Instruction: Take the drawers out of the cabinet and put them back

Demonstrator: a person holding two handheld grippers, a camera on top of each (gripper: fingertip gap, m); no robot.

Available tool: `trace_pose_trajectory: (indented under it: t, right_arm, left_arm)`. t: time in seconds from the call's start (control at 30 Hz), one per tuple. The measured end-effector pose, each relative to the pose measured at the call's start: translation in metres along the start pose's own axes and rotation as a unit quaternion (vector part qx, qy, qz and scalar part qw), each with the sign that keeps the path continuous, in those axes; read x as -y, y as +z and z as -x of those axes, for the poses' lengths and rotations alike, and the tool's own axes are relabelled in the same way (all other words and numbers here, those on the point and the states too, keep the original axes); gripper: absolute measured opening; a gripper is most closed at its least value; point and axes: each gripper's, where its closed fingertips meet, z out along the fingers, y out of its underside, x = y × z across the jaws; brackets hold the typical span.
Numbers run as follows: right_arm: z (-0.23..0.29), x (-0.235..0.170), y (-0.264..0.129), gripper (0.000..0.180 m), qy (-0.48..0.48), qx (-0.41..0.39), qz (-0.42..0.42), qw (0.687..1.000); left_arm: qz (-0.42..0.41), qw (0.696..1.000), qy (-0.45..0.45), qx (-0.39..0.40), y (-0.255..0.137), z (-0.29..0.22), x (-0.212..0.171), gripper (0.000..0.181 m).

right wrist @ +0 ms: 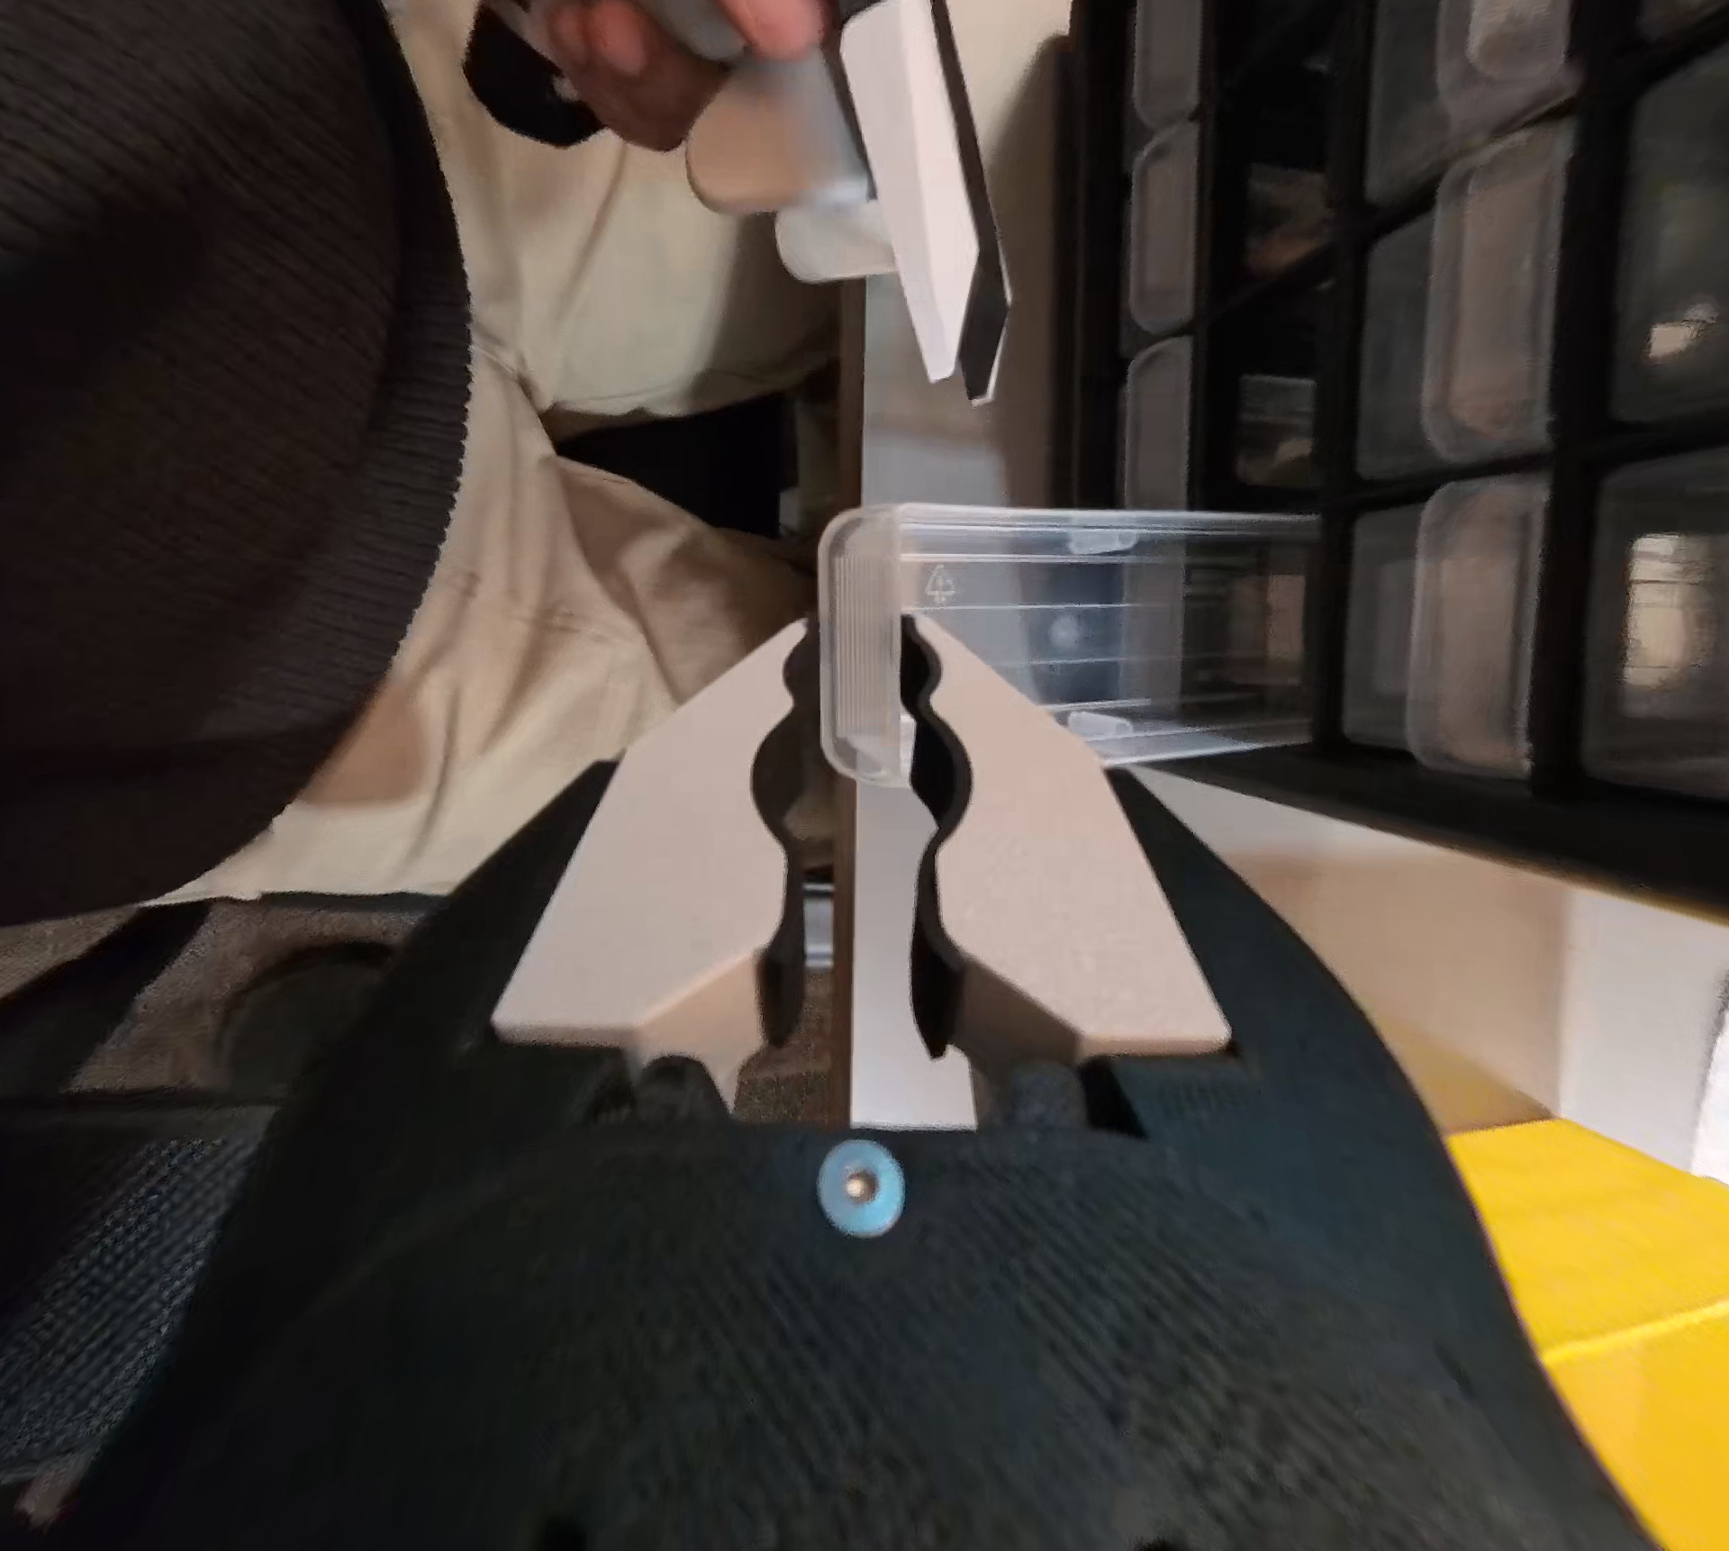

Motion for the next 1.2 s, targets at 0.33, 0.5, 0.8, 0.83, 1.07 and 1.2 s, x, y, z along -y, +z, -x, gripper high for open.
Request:
trace_pose_trajectory:
  t: [0.33, 0.5, 0.8, 0.83, 1.07, 1.2]
  right_arm:
    - [0.034, 0.023, -0.011, 0.014, 0.052, 0.111, -0.071, 0.99]
    - [0.046, 0.03, -0.027, 0.014, 0.065, 0.121, -0.12, 0.983]
    - [-0.004, 0.017, -0.174, 0.015, 0.111, -0.081, -0.295, 0.945]
    - [-0.022, -0.001, -0.182, 0.014, 0.138, -0.13, -0.283, 0.94]
    - [-0.109, -0.186, -0.144, 0.014, 0.398, -0.315, -0.073, 0.859]
    - [-0.134, -0.235, -0.104, 0.014, 0.495, -0.314, -0.061, 0.808]
  left_arm:
    - [0.006, 1.0, 0.001, -0.001, 0.002, -0.001, -0.003, 0.029]
    - [0.006, 1.0, 0.003, -0.001, 0.001, -0.002, -0.003, 0.029]
    - [0.008, 1.0, -0.009, -0.008, 0.002, -0.003, -0.004, 0.029]
    - [0.009, 1.0, -0.011, -0.01, 0.003, -0.004, -0.005, 0.03]
    - [0.013, 1.0, -0.011, -0.01, 0.005, -0.005, -0.01, 0.03]
    - [0.016, 1.0, -0.01, -0.006, 0.006, -0.003, -0.011, 0.03]
